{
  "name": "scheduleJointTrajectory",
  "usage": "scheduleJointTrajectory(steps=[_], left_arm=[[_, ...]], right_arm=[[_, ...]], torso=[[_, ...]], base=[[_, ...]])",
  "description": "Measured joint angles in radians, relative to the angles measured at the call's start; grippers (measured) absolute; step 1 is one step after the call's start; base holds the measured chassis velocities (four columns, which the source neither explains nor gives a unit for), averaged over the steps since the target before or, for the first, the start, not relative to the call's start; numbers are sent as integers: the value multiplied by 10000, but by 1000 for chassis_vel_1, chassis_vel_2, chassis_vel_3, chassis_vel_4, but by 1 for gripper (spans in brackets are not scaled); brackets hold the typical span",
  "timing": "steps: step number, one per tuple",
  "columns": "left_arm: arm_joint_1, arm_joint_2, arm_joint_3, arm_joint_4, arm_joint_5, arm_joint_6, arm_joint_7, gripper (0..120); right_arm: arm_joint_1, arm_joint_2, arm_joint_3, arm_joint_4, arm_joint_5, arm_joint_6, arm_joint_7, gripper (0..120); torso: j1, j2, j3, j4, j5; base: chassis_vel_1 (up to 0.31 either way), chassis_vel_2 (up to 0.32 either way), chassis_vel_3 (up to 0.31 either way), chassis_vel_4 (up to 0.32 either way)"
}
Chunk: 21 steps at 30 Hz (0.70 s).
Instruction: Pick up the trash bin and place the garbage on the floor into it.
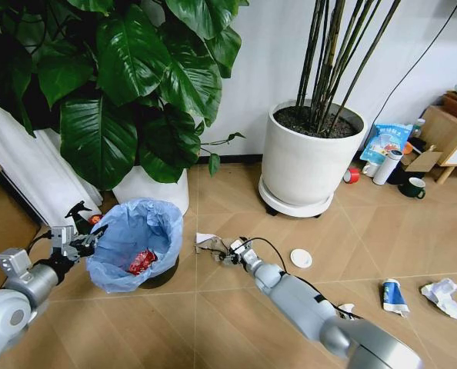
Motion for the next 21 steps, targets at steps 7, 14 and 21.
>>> scheduleJointTrajectory(steps=[7,14,21], left_arm=[[-63,-132,90,-53,15,0,-2,0],[-158,-248,203,-130,39,25,-71,0],[-162,-265,186,-189,27,46,-116,0]], right_arm=[[381,961,486,-1330,-750,109,145,100],[533,1029,627,-1859,-1120,-35,355,94],[543,1006,618,-2041,-1133,-182,431,72]], torso=[[-1,0,-1,2,3],[-1,0,-1,-2,0],[-1,0,-1,-1,3]], base=[[0,0,0,0],[0,0,0,0],[0,0,0,0]])
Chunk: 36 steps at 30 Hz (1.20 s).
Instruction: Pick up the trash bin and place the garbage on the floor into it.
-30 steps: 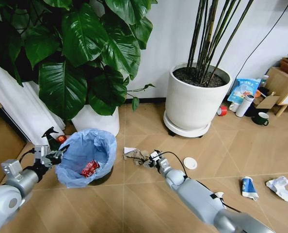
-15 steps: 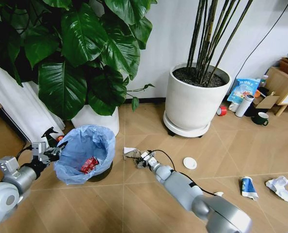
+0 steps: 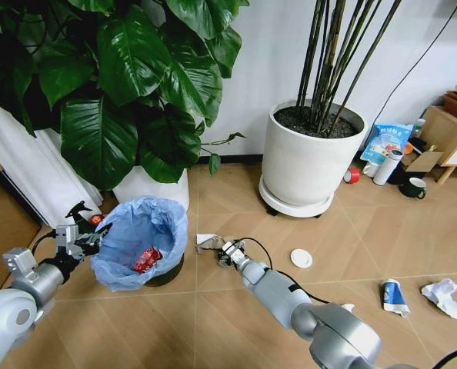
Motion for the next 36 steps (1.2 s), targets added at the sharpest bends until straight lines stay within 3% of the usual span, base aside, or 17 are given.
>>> scheduleJointTrajectory(steps=[14,16,18,23,25,31,36], left_arm=[[45,-47,-9,-12,12,13,-6,0],[44,-43,-11,-12,12,14,-6,0],[71,-30,-27,-13,12,17,-7,0],[165,5,-46,-57,25,19,-3,0],[218,67,-106,-74,39,20,5,0],[279,388,-205,-138,-80,23,27,0],[523,714,-390,-156,-156,28,117,0]], right_arm=[[-82,-27,3,49,142,-83,-16,16],[-116,-30,-1,106,195,-89,-16,14],[-237,-71,-108,407,427,-134,-15,2],[-514,-685,-451,1435,1012,-340,38,0],[-811,-1416,-681,2577,1530,-627,177,0],[-1242,-2464,-689,4531,2107,-887,368,0],[-1679,-3348,-370,6290,2173,-370,363,0]], torso=[[0,0,0,0,-1],[0,0,-1,0,-1],[0,0,0,1,1],[0,0,0,5,0],[0,0,0,-2,-3],[0,0,0,0,4],[0,0,0,3,6]], base=[[0,0,0,0],[0,0,0,0],[0,0,0,0],[0,0,0,0],[0,0,0,0],[0,0,0,0],[0,0,0,0]])
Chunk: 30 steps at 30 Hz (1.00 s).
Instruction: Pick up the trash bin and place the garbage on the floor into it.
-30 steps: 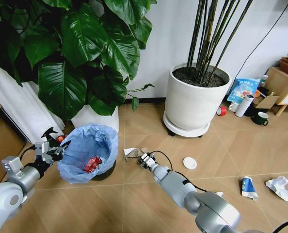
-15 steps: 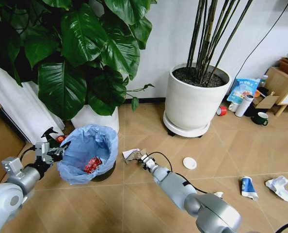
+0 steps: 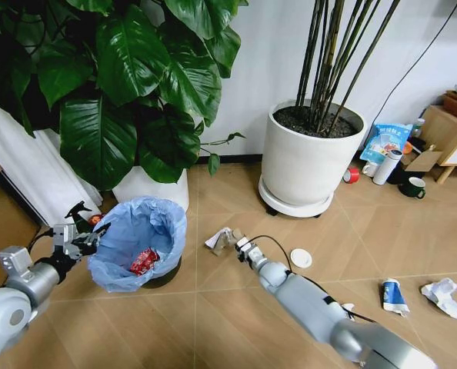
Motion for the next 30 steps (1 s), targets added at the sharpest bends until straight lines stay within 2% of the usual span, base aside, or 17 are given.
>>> scheduleJointTrajectory(steps=[3,4,6,8,9,11,13,15,17,18,22,30], left_arm=[[128,257,-43,37,-3,0,88,0],[128,257,-43,37,-3,0,88,0],[99,373,17,81,-14,-1,92,0],[99,467,107,98,-12,-5,118,0],[99,467,107,98,-12,-5,118,0],[61,547,272,95,-2,-8,151,0],[9,620,441,79,24,-21,215,0],[10,627,469,72,31,-23,225,0],[-144,720,775,85,40,-60,309,0],[-144,720,775,85,40,-60,309,0],[-503,875,1402,274,16,-135,467,0],[-726,1074,1795,354,-267,-209,669,0]], right_arm=[[-412,-1126,336,1341,237,294,-62,0],[-412,-1126,336,1341,237,294,-62,0],[-635,-1880,483,2297,543,301,-64,0],[-1042,-3047,902,3931,1000,292,-58,0],[-1042,-3047,902,3931,1000,292,-58,0],[-1419,-3586,1337,4988,1221,250,-79,0],[-1753,-4324,1946,6393,1559,230,-177,0],[-1775,-4433,2012,6619,1625,230,-203,0],[-1917,-5145,2408,7780,1921,322,-360,0],[-1917,-5145,2408,7780,1921,322,-360,0],[-1570,-6135,2585,8994,2238,614,-770,0],[-5,-6606,1518,9171,2206,1292,-1871,0]], torso=[[0,0,0,5,-5],[0,0,0,5,-5],[0,0,0,-2,-1],[0,1,-1,-9,-10],[0,1,-1,-9,-10],[0,2,-1,-7,1],[0,2,-1,-7,-7],[0,1,-1,-4,-7],[-1,2,-2,-1,-4],[-1,2,-2,-1,-4],[-1,2,-1,-4,-3],[0,2,0,0,-5]], base=[[0,0,0,0],[0,0,0,0],[0,0,0,0],[0,0,0,0],[0,0,0,0],[0,0,0,0],[0,0,0,0],[0,0,0,0],[0,0,0,0],[0,0,0,0],[0,0,0,0],[0,0,0,0]])
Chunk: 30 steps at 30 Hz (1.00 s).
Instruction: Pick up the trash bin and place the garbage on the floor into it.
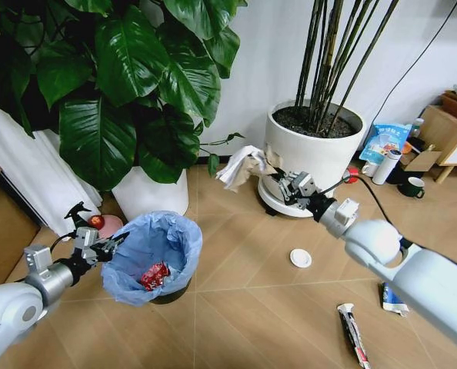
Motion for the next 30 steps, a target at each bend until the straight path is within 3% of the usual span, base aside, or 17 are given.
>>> scheduleJointTrajectory(steps=[8,15,30], left_arm=[[-3,88,87,-91,6,-80,351,0],[53,78,64,-267,3,-82,383,0],[235,75,-131,-399,-46,-81,442,0]], right_arm=[[1289,455,-1333,-304,-870,505,-852,0],[2321,1648,-2499,-950,-2029,822,-1438,0],[3774,2743,-3777,-2314,-3518,1724,-2658,0]], torso=[[0,-1,0,0,-1],[1,-2,1,-2,-5],[1,-2,0,-2,-3]], base=[[0,0,0,0],[0,0,0,0],[0,0,0,0]])
